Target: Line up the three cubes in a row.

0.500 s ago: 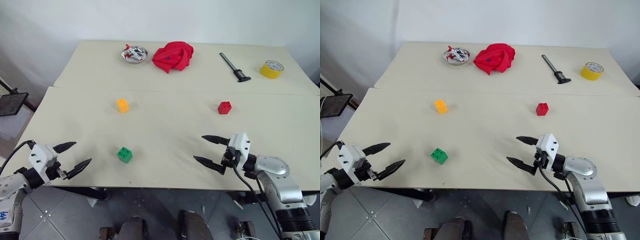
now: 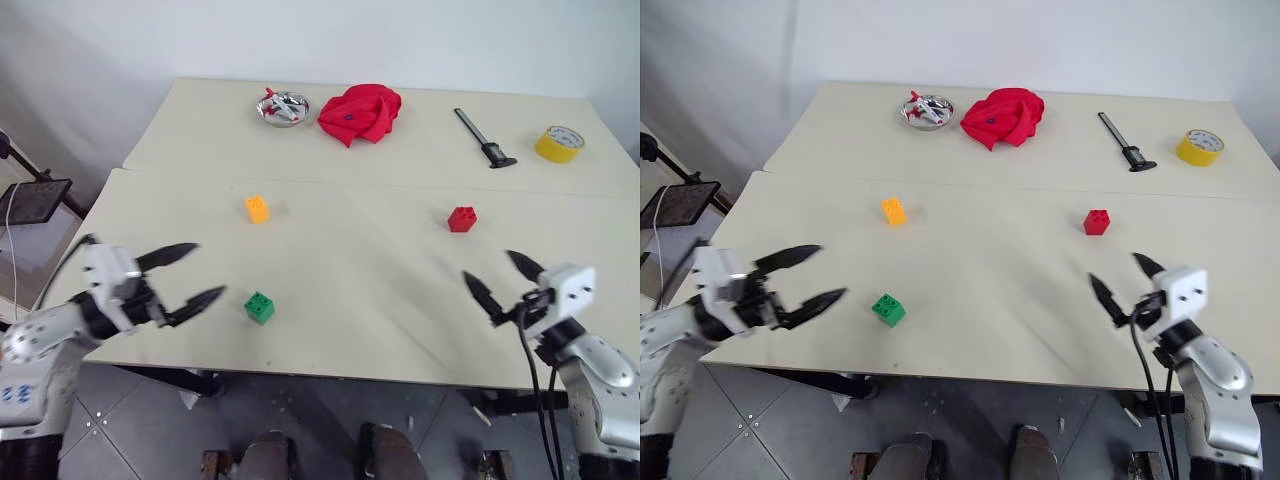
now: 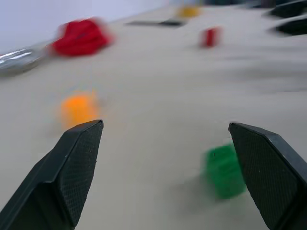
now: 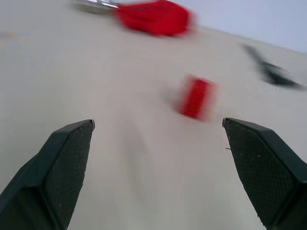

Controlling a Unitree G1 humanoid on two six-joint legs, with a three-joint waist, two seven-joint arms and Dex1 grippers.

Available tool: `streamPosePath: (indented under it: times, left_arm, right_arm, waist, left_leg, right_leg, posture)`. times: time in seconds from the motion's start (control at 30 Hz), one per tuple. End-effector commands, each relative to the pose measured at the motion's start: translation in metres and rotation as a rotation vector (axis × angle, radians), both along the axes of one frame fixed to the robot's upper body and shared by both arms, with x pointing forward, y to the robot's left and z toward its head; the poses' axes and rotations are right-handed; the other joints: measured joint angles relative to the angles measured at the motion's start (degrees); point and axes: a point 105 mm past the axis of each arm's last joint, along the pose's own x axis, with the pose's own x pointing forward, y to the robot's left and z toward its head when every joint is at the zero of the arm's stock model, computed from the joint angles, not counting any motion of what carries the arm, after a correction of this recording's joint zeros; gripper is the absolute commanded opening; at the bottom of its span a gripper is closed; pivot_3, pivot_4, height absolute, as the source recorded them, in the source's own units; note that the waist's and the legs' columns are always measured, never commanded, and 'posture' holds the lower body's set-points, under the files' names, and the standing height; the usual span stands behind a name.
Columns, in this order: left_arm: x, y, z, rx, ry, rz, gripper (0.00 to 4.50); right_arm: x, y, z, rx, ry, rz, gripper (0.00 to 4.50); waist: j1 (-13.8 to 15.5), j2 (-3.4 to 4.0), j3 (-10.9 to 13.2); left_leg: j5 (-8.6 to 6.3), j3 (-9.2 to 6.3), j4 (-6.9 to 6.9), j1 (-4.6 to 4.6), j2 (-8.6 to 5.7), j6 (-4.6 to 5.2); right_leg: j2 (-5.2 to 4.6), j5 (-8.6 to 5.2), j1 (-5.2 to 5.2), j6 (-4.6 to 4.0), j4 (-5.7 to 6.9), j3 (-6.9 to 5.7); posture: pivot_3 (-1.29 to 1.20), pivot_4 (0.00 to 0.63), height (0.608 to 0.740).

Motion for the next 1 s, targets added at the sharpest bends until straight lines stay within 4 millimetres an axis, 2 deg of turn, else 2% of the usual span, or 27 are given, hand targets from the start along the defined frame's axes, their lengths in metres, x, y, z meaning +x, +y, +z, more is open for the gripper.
streamPosePath:
  times: [0.03, 0.1, 0.17, 0.3, 0.4, 0.5, 0.57, 0.63, 0.7, 0.83, 0.93, 1.0]
  left_arm:
    - [0.003, -0.011, 0.002, 0.043, -0.005, -0.068, 4.47]
    - [0.010, -0.009, 0.004, 0.036, -0.023, -0.050, 4.47]
    - [0.019, -0.006, 0.008, 0.021, -0.047, -0.023, 4.47]
    - [0.025, -0.007, 0.013, -0.011, -0.049, -0.014, 4.47]
    - [0.024, -0.012, 0.008, 0.003, -0.018, -0.031, 4.47]
    - [0.022, -0.018, 0.001, 0.010, -0.007, -0.042, 4.47]
    - [0.022, -0.019, 0.001, 0.005, -0.009, -0.037, 4.47]
    - [0.023, -0.019, 0.000, 0.007, -0.012, -0.034, 4.47]
    - [0.023, -0.019, 0.002, 0.004, -0.019, -0.027, 4.47]
    - [0.022, -0.017, 0.003, 0.004, -0.024, -0.019, 4.47]
    - [0.023, -0.015, 0.004, 0.005, -0.030, -0.007, 4.50]
    - [0.025, -0.013, 0.006, 0.002, -0.036, 0.003, 4.50]
  right_arm:
    - [0.003, -0.002, 0.010, -0.026, -0.034, -0.065, 4.50]
    - [0.012, 0.005, 0.014, 0.015, -0.026, -0.074, 4.50]
    - [0.028, 0.020, 0.031, 0.046, -0.041, -0.045, 4.50]
    - [0.061, 0.034, 0.056, 0.080, -0.032, -0.057, 4.50]
    - [0.086, 0.048, 0.059, 0.044, 0.013, -0.035, 4.50]
    - [0.130, 0.053, 0.064, 0.109, 0.042, -0.122, 4.50]
    - [0.149, 0.052, 0.059, 0.101, 0.083, -0.175, 4.50]
    - [0.158, 0.049, 0.056, 0.094, 0.096, -0.205, 4.50]
    - [0.165, 0.056, 0.051, 0.097, 0.120, -0.176, 4.50]
    - [0.172, 0.057, 0.040, 0.093, 0.163, -0.184, 4.50]
    - [0.174, 0.057, 0.037, 0.102, 0.164, -0.198, 3.88]
    - [0.174, 0.062, 0.040, 0.116, 0.151, -0.185, 3.23]
  waist:
    - [-1.02, 0.08, 0.01]
    - [-2.24, 0.08, 0.01]
    - [-3.08, 0.14, 0.04]
    - [-3.09, 0.16, 0.05]
    - [-2.73, 0.15, 0.05]
    - [-2.82, 0.14, 0.05]
    - [-2.91, 0.15, 0.05]
    - [-2.84, 0.15, 0.05]
    - [-2.87, 0.15, 0.05]
    - [-3.21, 0.16, 0.06]
    - [-3.31, 0.17, 0.06]
    - [-3.36, 0.17, 0.06]
  left_leg:
    - [0.01, 0.04, 0.00, 0.02, 0.02, -0.01]
    - [0.03, 0.14, 0.00, 0.11, 0.19, -0.07]
    - [0.06, 0.16, -0.01, 0.27, 0.29, -0.14]
    - [0.07, 0.31, -0.02, 0.43, 0.33, -0.16]
    - [0.06, 0.25, -0.03, 0.41, 0.33, -0.15]
    - [0.04, 0.18, -0.03, 0.35, 0.27, -0.13]
    - [0.06, 0.27, -0.03, 0.33, 0.24, -0.11]
    - [0.06, 0.22, -0.03, 0.28, 0.25, -0.11]
    - [0.05, 0.19, -0.04, 0.16, 0.26, -0.13]
    - [0.05, 0.17, -0.04, -0.16, 0.24, -0.14]
    - [0.06, 0.17, -0.03, -0.20, 0.25, -0.16]
    - [0.08, 0.17, -0.03, -0.20, 0.26, -0.19]
  right_leg:
    - [0.05, -0.01, -0.01, -0.01, 0.00, 0.02]
    - [0.23, -0.07, -0.01, -0.15, 0.01, 0.12]
    - [0.33, -0.07, 0.02, -0.21, 0.14, 0.19]
    - [0.33, -0.08, 0.00, -0.29, 0.29, 0.36]
    - [0.31, -0.08, -0.02, -0.28, 0.35, 0.34]
    - [0.26, -0.06, -0.02, -0.25, 0.31, 0.27]
    - [0.21, -0.06, -0.04, -0.25, 0.25, 0.28]
    - [0.21, -0.06, -0.09, -0.25, 0.33, 0.22]
    - [0.21, -0.06, -0.12, -0.25, 0.41, 0.05]
    - [0.20, -0.06, -0.27, -0.24, 0.34, -0.16]
    - [0.19, -0.06, -0.26, -0.23, 0.28, -0.32]
    - [0.19, -0.05, -0.25, -0.23, 0.27, -0.35]
  posture:
    - [0.00, 0.150, 0.740]
    - [0.00, 0.150, 0.740]
    - [0.00, 0.150, 0.740]
    - [0.00, 0.150, 0.740]
    - [0.00, 0.150, 0.740]
    - [0.00, 0.150, 0.740]
    - [0.00, 0.150, 0.740]
    - [0.00, 0.150, 0.740]
    - [0.00, 0.150, 0.740]
    - [0.00, 0.150, 0.740]
    - [0.00, 0.150, 0.740]
    - [0.00, 0.150, 0.740]
